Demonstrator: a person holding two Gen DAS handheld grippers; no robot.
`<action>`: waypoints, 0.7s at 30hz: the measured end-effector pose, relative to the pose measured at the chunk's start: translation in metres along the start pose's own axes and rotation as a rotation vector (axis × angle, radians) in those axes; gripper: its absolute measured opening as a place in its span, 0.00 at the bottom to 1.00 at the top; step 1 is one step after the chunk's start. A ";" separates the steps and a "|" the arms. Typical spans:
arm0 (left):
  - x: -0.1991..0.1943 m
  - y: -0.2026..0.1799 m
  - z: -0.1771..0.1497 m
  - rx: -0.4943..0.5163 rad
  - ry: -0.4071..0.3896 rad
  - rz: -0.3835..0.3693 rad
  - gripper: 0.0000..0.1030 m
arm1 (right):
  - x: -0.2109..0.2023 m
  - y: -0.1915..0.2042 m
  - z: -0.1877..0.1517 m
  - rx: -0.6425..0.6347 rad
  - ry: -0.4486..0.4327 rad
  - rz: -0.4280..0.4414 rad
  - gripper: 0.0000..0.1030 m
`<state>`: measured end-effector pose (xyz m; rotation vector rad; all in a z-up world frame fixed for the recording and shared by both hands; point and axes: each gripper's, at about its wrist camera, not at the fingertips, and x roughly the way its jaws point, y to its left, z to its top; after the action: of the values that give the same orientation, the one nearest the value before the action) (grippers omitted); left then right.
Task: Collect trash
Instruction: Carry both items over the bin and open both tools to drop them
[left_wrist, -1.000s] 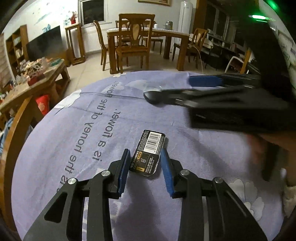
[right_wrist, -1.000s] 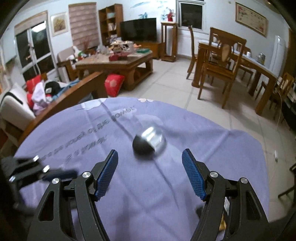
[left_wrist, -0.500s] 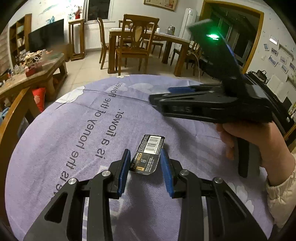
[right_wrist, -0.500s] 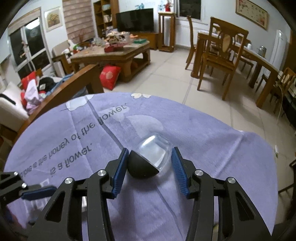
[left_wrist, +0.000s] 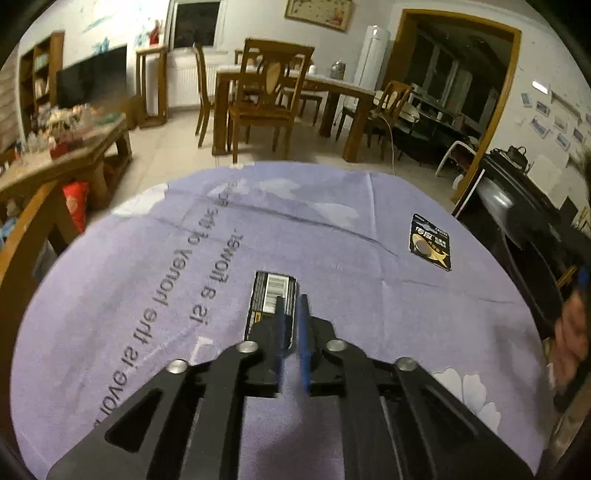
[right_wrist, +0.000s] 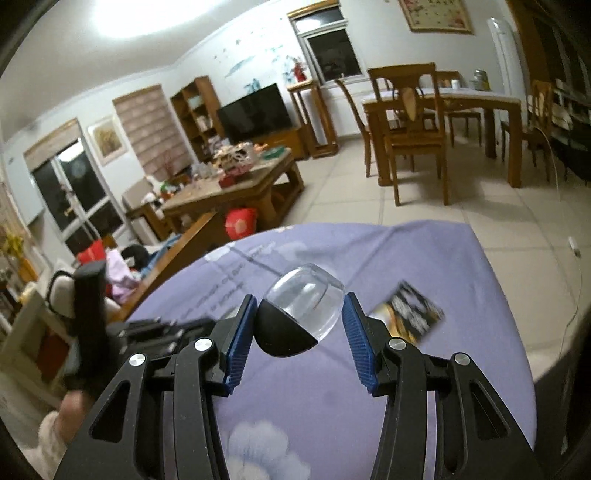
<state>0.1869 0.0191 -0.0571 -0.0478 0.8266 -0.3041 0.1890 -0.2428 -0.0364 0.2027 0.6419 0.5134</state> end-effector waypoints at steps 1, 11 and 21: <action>0.004 0.000 0.000 0.003 0.007 0.036 0.63 | -0.009 -0.003 -0.006 0.006 -0.003 0.002 0.47; 0.025 -0.008 0.005 0.099 0.060 0.146 0.29 | -0.061 -0.003 -0.048 0.025 -0.045 0.016 0.47; -0.007 -0.029 0.003 0.086 -0.022 -0.010 0.28 | -0.111 -0.040 -0.056 0.133 -0.152 -0.004 0.47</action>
<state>0.1775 -0.0070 -0.0450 0.0247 0.7910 -0.3478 0.0949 -0.3333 -0.0364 0.3627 0.5284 0.4472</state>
